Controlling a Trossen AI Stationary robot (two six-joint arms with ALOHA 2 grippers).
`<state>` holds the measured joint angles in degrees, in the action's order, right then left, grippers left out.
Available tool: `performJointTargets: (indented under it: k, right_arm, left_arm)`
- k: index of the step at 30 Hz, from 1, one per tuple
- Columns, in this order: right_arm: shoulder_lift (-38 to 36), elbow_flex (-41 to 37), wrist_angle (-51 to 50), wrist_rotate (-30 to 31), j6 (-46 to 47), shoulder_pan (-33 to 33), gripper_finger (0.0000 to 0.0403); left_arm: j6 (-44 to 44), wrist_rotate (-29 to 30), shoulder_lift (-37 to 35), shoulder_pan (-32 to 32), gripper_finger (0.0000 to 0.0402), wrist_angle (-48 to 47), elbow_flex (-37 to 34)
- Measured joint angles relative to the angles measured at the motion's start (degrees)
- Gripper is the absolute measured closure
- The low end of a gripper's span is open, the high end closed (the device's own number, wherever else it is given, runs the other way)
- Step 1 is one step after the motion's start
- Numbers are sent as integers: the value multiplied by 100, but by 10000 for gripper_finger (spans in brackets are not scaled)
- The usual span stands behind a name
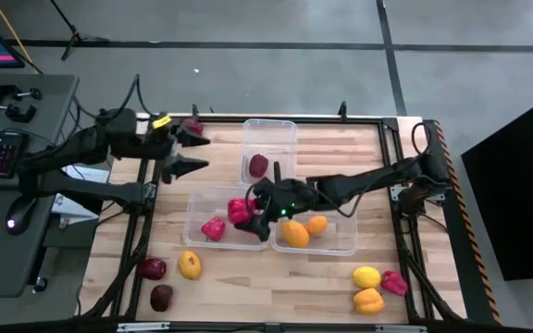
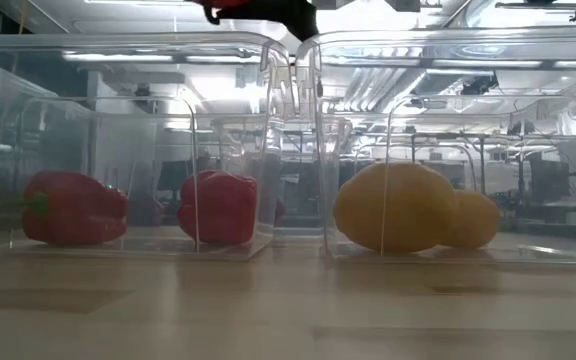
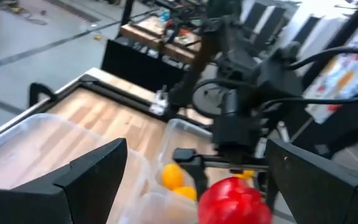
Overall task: Sort produce into baskets
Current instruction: Put the top right red bell pepper into the middle left transparent bin, then put the bottom right yellow bell pepper into the middle right transparent bin
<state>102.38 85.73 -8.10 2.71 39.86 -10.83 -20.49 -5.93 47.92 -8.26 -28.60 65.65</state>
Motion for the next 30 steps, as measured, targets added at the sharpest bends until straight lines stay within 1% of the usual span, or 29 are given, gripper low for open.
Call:
performJointTargets:
  k: [3,5,9,12,15,17,19,23,28,30]
  right_arm:
    - [86,7,-18,35,25,-81,19]
    - [138,7,-19,55,26,-98,12]
    - [156,7,-24,55,97,-74,9]
    - [142,14,-24,32,-106,23,8]
    - [20,14,-48,-242,-223,193,8]
    - [-162,14,-68,-402,-430,307,7]
    - [-406,14,-231,-424,-730,383,7]
    - [-1071,14,-1067,-393,-1222,441,6]
    - [-1933,14,-2269,328,-1333,317,6]
    - [-2225,5,-2754,596,-1289,152,6]
  left_arm:
    - [-41,26,-86,278,30,55,0]
    - [-53,81,-97,462,30,105,0]
    - [-196,214,-91,767,30,181,0]
    - [-307,395,-75,962,30,181,0]
    - [-561,705,-19,1172,30,195,0]
    - [-689,825,92,1346,30,199,0]
    - [-861,919,251,1546,30,196,0]
    - [-1153,1109,687,2034,30,286,-2]
    - [-1246,1132,1362,2632,30,927,-2]
    - [-1253,1077,1579,2834,30,1175,-2]
